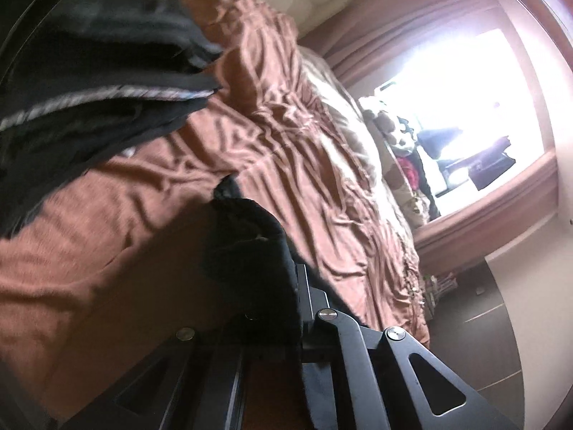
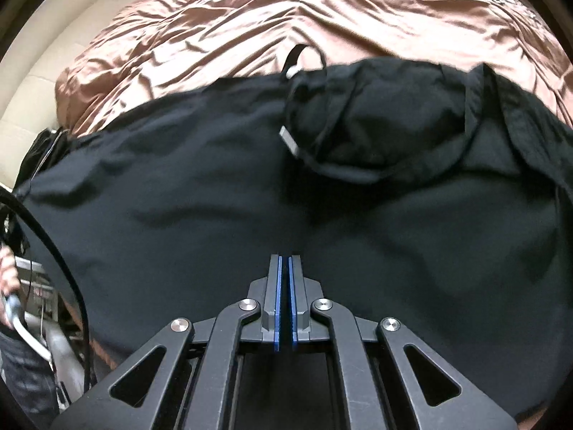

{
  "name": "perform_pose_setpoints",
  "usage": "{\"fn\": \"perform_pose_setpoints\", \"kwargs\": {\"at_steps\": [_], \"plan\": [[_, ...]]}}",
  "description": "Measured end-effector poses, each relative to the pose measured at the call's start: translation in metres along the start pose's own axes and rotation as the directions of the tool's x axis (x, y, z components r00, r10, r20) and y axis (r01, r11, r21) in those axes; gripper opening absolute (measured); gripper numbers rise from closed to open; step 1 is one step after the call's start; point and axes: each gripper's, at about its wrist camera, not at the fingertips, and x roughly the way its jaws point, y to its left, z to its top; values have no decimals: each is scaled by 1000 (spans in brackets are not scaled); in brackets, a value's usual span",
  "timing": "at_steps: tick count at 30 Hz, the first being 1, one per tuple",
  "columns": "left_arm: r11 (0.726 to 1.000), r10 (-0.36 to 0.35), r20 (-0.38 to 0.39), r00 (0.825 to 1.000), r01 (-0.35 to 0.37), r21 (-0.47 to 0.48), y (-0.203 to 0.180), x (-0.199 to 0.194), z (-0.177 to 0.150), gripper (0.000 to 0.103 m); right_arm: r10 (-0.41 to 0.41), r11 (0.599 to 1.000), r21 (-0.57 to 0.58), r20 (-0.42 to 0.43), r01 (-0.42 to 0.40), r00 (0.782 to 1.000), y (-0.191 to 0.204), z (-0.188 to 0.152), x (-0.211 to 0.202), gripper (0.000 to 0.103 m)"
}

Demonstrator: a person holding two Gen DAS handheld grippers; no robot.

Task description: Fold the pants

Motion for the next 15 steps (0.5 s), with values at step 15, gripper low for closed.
{"fn": "perform_pose_setpoints", "kwargs": {"at_steps": [15], "plan": [[975, -134, -19, 991, 135, 177, -131, -8, 16, 3, 111, 994, 19, -5, -111, 994, 1, -77, -33, 1]]}}
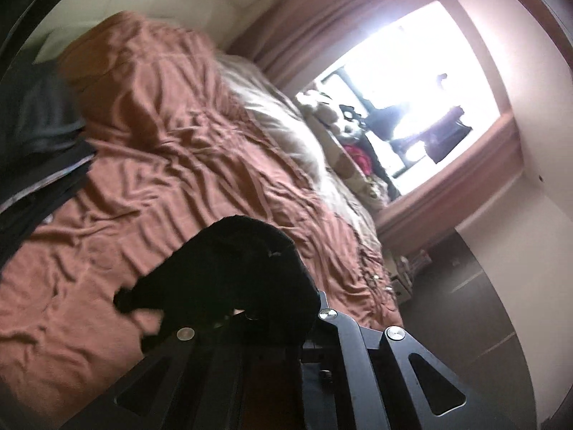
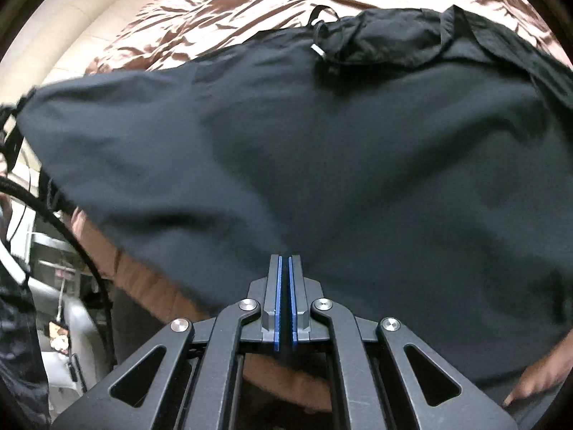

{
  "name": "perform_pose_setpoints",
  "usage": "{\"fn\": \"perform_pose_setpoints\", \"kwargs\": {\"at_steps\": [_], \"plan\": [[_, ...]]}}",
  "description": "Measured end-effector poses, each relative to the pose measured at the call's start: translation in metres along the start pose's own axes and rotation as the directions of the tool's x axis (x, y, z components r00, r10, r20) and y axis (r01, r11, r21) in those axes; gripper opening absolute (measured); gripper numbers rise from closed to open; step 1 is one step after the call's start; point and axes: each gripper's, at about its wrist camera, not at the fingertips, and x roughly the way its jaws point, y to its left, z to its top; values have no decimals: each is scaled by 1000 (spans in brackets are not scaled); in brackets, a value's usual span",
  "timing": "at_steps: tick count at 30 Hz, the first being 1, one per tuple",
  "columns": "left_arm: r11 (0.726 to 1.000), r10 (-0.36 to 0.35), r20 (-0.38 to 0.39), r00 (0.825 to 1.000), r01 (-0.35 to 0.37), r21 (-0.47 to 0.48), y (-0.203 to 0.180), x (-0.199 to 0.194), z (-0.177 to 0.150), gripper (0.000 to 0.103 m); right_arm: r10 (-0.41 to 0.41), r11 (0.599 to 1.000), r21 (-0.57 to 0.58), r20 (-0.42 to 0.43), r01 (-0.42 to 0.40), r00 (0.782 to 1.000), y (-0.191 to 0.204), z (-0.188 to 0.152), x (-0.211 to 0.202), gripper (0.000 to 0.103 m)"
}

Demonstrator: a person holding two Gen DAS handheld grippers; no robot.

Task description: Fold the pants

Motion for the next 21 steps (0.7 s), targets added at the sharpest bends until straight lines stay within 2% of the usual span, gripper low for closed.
{"fn": "perform_pose_setpoints", "kwargs": {"at_steps": [4, 13, 16, 17, 18, 21], "plan": [[998, -39, -11, 999, 40, 56, -42, 4, 1, 3, 25, 1000, 9, 21, -26, 999, -7, -9, -15, 1], [978, -108, -40, 993, 113, 173, -139, 17, -2, 3, 17, 999, 39, 171, -24, 985, -40, -18, -72, 2], [969, -120, -54, 991, 129, 211, -167, 23, -5, 3, 14, 999, 38, 216, -22, 976, -47, -22, -88, 23], [965, -126, -61, 990, 137, 225, -179, 25, -7, 3, 12, 999, 40, 231, -22, 973, -51, -23, -93, 33], [962, -131, -67, 989, 143, 233, -187, 27, -9, 3, 8, 999, 44, 251, -20, 968, -57, -25, -101, 38], [951, -144, -86, 986, 162, 263, -212, 31, -15, 3, 18, 998, 59, 288, -36, 958, -68, -33, -115, 38]]}}
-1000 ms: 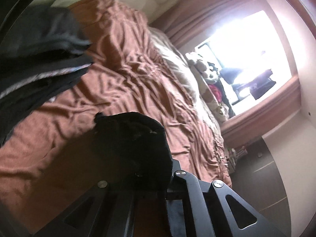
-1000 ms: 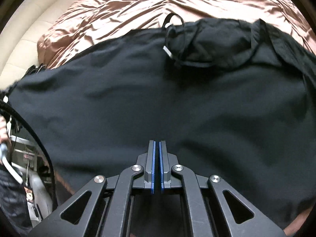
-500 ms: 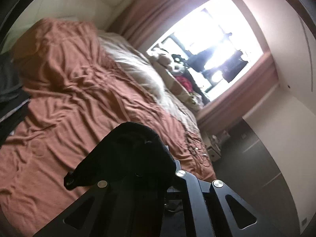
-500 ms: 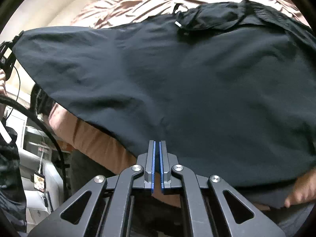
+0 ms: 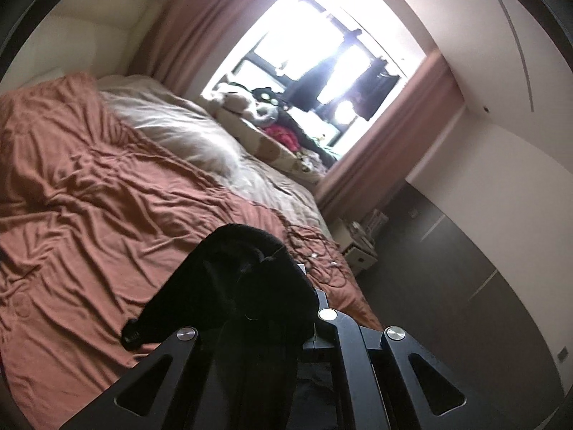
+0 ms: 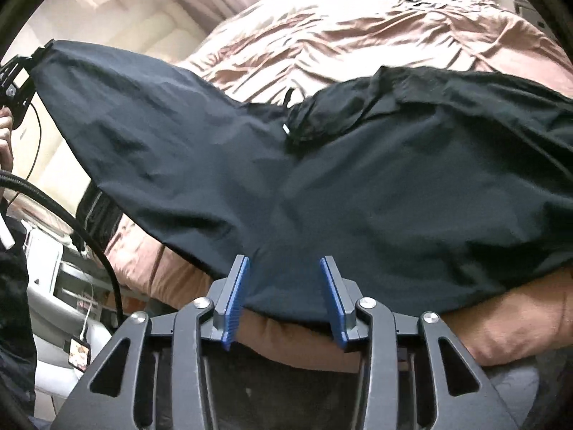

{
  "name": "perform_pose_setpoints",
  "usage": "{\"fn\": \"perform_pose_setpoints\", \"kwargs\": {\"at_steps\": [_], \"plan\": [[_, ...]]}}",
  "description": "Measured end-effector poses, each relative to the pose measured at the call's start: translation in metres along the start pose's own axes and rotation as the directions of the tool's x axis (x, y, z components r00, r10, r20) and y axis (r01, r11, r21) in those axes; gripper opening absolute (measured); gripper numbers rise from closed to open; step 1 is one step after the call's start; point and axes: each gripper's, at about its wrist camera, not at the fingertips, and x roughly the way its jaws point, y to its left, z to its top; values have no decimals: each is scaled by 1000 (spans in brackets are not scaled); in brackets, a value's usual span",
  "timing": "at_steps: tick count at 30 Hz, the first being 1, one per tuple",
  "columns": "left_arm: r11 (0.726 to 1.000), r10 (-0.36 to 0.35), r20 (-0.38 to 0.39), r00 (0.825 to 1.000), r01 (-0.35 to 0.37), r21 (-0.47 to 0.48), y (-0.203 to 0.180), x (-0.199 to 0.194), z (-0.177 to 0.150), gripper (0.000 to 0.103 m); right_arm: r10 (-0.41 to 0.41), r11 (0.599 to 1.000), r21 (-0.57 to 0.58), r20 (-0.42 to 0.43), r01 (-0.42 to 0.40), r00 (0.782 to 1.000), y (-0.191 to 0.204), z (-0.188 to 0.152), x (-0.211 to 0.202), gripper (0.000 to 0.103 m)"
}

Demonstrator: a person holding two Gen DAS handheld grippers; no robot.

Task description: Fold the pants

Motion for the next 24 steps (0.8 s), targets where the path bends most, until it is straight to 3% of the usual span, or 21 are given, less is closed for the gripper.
{"fn": "perform_pose_setpoints", "kwargs": {"at_steps": [14, 24], "plan": [[991, -71, -93, 993, 81, 108, -111, 67, -19, 3, -13, 995, 97, 142, -1, 990, -52, -31, -86, 41], [980, -122, -193, 974, 149, 129, -171, 130, -50, 3, -55, 982, 186, 217, 14, 975, -98, -52, -141, 45]]}}
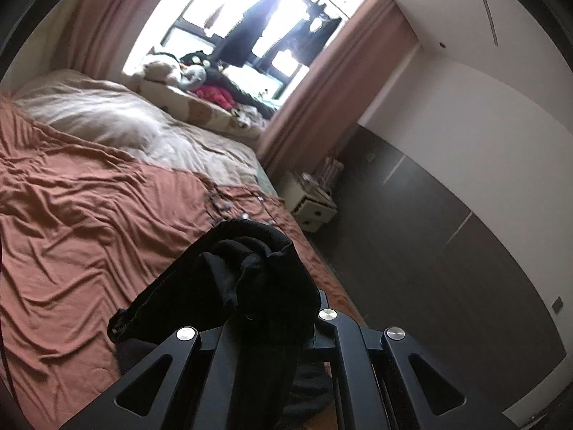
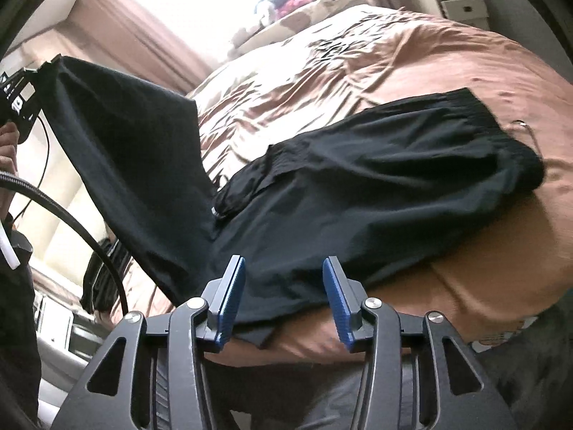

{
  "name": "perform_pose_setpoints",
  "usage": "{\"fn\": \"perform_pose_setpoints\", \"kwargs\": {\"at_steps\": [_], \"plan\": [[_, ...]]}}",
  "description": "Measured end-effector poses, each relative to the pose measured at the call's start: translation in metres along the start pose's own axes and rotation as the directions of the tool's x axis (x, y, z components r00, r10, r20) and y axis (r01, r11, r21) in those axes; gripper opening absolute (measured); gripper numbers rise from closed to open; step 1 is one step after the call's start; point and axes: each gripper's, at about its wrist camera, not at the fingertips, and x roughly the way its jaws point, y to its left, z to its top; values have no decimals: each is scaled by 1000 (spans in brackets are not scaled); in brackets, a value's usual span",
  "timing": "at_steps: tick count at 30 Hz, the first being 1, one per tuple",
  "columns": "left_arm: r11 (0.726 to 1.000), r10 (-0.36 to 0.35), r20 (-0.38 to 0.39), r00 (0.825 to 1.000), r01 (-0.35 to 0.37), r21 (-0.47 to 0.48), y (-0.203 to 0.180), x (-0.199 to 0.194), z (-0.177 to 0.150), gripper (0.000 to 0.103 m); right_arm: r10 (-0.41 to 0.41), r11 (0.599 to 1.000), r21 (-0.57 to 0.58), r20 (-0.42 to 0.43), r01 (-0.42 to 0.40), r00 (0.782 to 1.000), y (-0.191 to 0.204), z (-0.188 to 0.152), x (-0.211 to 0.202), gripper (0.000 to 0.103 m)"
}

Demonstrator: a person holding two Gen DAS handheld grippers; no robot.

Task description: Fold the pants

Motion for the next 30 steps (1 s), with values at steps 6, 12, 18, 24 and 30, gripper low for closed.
{"fn": "perform_pose_setpoints", "kwargs": {"at_steps": [6, 12, 18, 24, 30], "plan": [[999, -37, -72, 997, 37, 0, -23, 49, -17, 3, -13, 999, 51, 29, 12, 1000, -26, -3, -24, 47], [996, -93, -151, 984, 93, -8, -44, 97, -39, 3, -28, 996, 87, 38, 24, 999, -43, -4, -36, 47], [988, -157, -243, 957, 154, -32, -60, 141, -73, 3, -49, 993, 113, 44, 44, 998, -59, -5, -48, 47], [983, -179, -355, 917, 177, -41, -66, 180, -114, 5, -98, 987, 136, 61, 89, 993, -70, -9, -64, 61], [984, -172, -544, 821, 173, -50, -62, 206, -169, 86, -117, 982, 155, 61, 107, 991, -76, -11, -74, 66]]}}
